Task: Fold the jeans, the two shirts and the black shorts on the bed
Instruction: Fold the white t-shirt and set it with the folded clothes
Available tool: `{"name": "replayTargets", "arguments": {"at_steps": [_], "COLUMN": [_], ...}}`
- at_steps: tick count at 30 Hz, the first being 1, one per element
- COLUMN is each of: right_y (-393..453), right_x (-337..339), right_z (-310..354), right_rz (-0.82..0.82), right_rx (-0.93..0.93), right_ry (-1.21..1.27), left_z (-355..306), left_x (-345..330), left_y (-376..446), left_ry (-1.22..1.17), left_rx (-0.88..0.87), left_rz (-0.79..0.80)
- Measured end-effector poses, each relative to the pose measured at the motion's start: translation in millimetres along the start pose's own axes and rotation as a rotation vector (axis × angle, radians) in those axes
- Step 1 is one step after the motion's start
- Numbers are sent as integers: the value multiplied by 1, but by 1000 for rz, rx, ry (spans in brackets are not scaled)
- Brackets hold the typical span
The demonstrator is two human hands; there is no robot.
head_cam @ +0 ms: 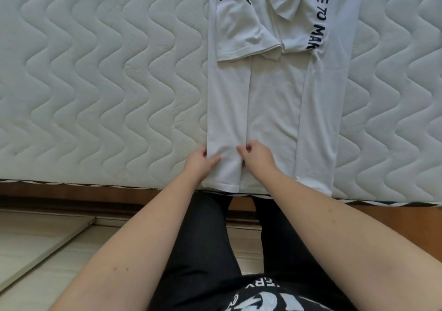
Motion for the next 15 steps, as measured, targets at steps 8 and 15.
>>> {"name": "replayTargets", "arguments": {"at_steps": [8,15], "right_y": [-30,-35], "right_x": [-35,-18], "right_z": [-35,-52], "right_rz": [135,-23], "right_rx": [-41,-63], "right_ry": [-95,-115], "left_z": [24,15], "left_x": [-14,1], "left_y": [-32,-44], "left_ry": [93,298], "left_rx": [46,-69], "left_rz": [-12,-200]}}
Point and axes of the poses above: each hand's wrist, its own y-axis towards the middle knuckle, its own x-axis out of the back of the hand, z = x × y, the point moved 8 cm from there along y, towards the middle knuckle, and after that the axes turned 12 degrees about -x, right-handed, at the moved point
